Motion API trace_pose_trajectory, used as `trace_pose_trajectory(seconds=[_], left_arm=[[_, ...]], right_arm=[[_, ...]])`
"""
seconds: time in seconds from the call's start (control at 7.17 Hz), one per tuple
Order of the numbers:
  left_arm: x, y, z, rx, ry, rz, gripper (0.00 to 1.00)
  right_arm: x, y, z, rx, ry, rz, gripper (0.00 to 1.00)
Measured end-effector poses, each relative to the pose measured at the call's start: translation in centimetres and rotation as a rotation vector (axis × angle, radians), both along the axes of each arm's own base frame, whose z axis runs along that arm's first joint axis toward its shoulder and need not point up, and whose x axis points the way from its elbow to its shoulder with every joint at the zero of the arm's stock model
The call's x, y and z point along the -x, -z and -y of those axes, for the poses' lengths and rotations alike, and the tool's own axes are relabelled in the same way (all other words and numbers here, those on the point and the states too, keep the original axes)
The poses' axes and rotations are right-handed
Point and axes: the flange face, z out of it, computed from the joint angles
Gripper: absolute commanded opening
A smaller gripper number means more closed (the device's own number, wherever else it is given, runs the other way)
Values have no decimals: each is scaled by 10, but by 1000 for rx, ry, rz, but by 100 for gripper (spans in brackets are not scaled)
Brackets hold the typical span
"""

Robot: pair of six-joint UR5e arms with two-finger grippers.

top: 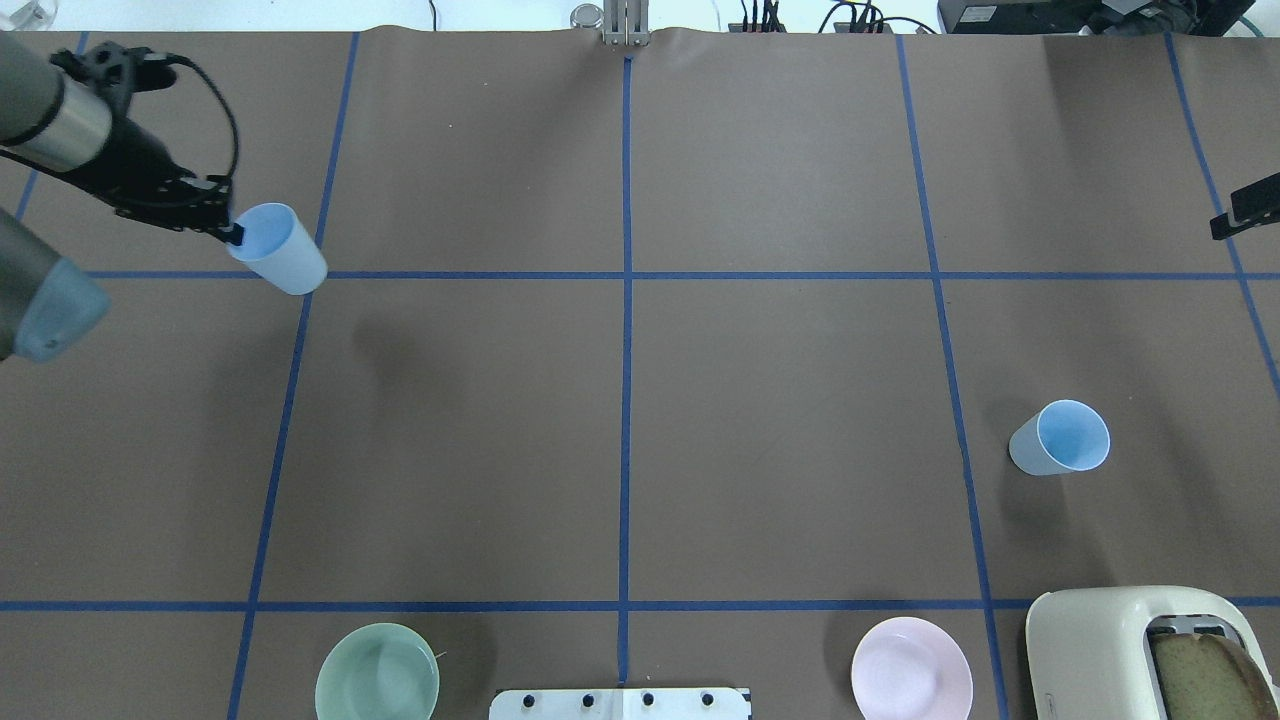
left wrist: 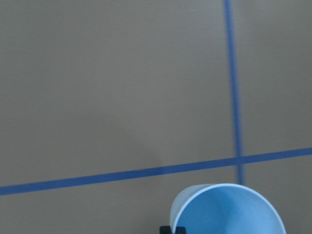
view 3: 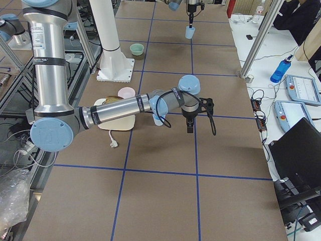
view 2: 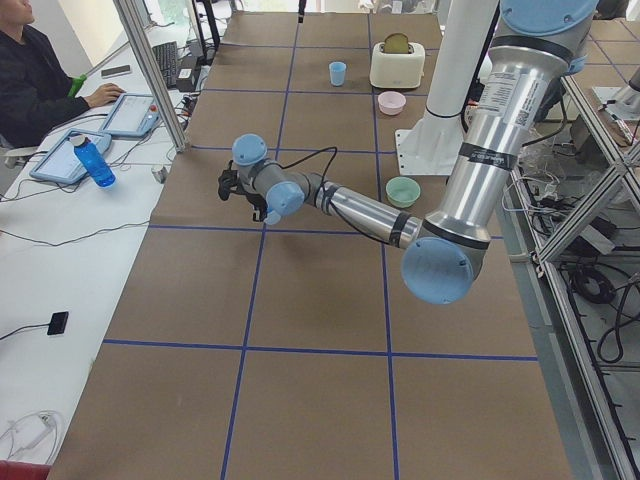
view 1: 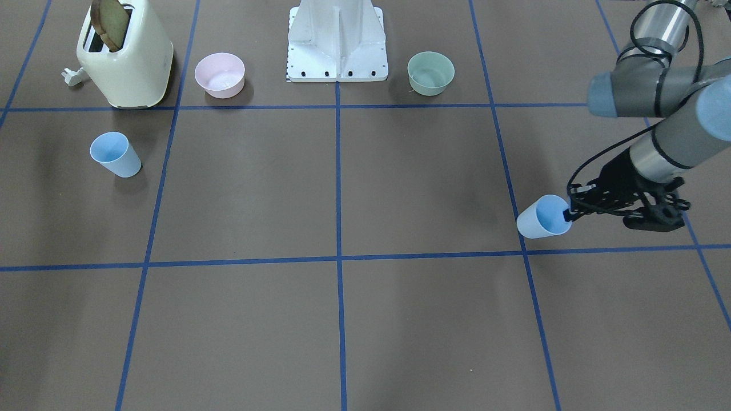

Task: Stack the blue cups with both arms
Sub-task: 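Grasp a light blue cup with the left gripper while the right reaches another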

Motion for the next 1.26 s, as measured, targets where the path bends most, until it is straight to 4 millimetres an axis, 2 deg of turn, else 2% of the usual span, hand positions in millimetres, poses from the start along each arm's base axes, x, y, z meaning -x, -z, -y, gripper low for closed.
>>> trace_pose_trajectory(seconds=[0.14, 0.28, 0.56, 0.7, 0.84, 0.98, 1.26], left_arm=[[-37, 37, -5, 37, 15, -20, 0], [-65, 73, -10, 70, 27, -28, 0], [-97, 140, -22, 99, 36, -8, 0], [-106, 162, -27, 110, 40, -6, 0], [-112, 175, -31, 119, 42, -10, 0], [-116, 184, -33, 122, 43, -15, 0], [-130, 191, -41, 118, 51, -10, 0]], right_arm=[[15, 4, -19, 8, 19, -3, 100], [32, 9, -40, 14, 43, -15, 100], [70, 10, -79, 5, 79, -43, 100], [95, 7, -95, -7, 72, -66, 100], [119, 4, -107, -17, 63, -90, 100], [132, 3, -113, -23, 59, -104, 100], [149, 4, -115, -12, 54, -106, 100]])
